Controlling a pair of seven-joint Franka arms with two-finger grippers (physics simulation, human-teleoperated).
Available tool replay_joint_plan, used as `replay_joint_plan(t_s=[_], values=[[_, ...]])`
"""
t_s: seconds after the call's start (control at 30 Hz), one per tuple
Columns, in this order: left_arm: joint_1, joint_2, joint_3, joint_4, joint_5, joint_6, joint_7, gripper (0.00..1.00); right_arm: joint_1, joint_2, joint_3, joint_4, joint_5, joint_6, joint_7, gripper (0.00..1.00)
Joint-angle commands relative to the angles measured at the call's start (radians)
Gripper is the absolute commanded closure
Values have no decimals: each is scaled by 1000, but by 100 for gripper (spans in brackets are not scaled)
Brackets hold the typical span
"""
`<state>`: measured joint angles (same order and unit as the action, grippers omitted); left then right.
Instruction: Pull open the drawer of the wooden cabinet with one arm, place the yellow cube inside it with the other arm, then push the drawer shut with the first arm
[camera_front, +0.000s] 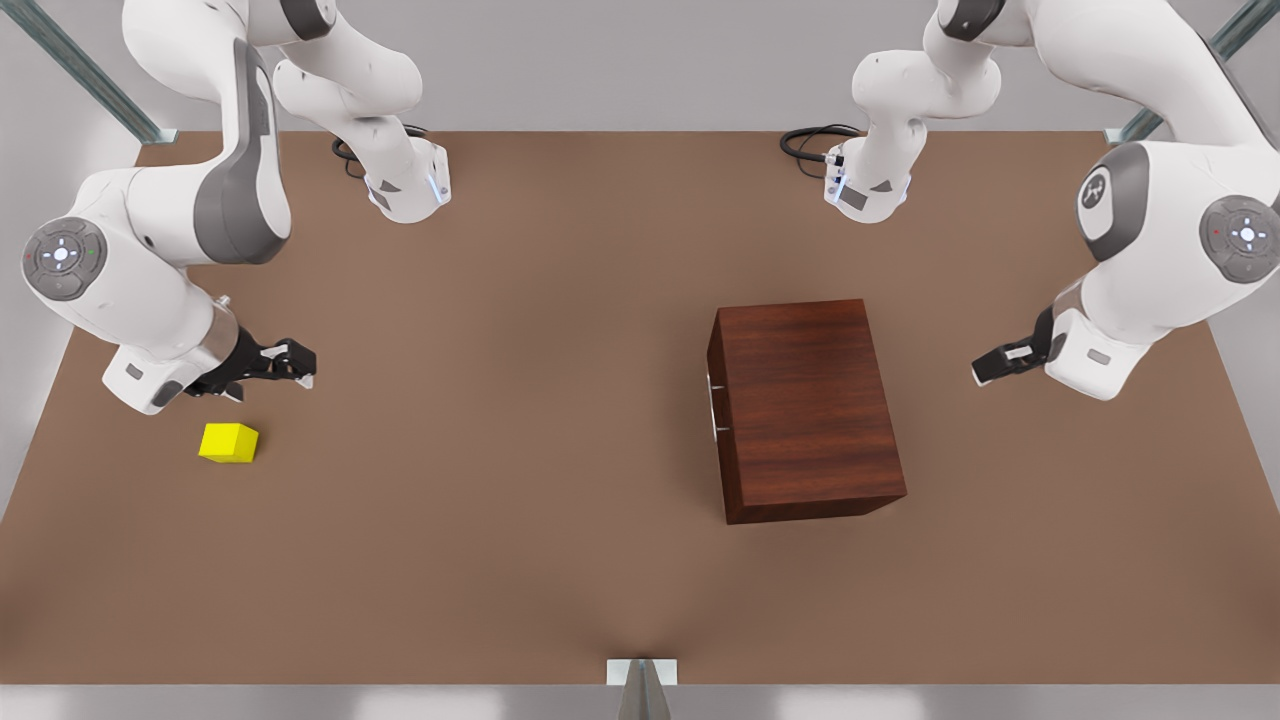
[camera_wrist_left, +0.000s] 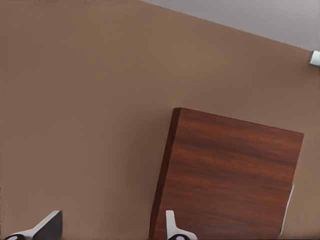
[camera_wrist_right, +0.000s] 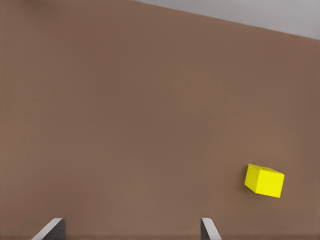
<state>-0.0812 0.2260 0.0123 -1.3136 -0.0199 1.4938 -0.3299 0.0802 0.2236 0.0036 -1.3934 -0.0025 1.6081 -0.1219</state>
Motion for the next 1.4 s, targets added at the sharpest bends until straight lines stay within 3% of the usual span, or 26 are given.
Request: replay_joint_plan(t_s=[0.0, 0.07, 0.2, 0.3, 0.43, 0.67, 0.7, 0.77, 0.8, 1.37], values=[[0, 3, 0, 1, 5, 5, 331, 0, 1, 0, -1, -1, -2, 0, 7, 0], [-80, 29, -34, 4, 8, -3, 113, 0, -35, 13, -5, -16, -5, 12, 10, 0], [-485, 162, -34, 17, 49, 39, -558, 0, -191, 151, -2, -45, -7, 134, -61, 0], [-592, 219, -34, 28, 104, 72, -675, 0, -241, 233, -2, -45, -51, 161, -67, 0], [-663, 285, -34, 28, 170, 144, -822, 0, -349, 299, -1, -160, -44, 331, -108, 0], [-664, 398, -12, 65, 282, 370, -838, 2, -418, 389, 3, -148, -50, 395, -125, 0], [-664, 404, -11, 66, 282, 378, -834, 4, -419, 395, -1, -148, -50, 408, -127, 0], [-663, 423, -11, 68, 282, 382, -822, 23, -435, 419, -4, -141, -50, 431, -168, 0], [-663, 427, -11, 70, 281, 382, -822, 25, -435, 431, -4, -130, -50, 437, -171, 0], [-641, 500, -2, 59, 317, 350, -787, 27, -442, 533, -5, -136, -93, 521, -188, 0]])
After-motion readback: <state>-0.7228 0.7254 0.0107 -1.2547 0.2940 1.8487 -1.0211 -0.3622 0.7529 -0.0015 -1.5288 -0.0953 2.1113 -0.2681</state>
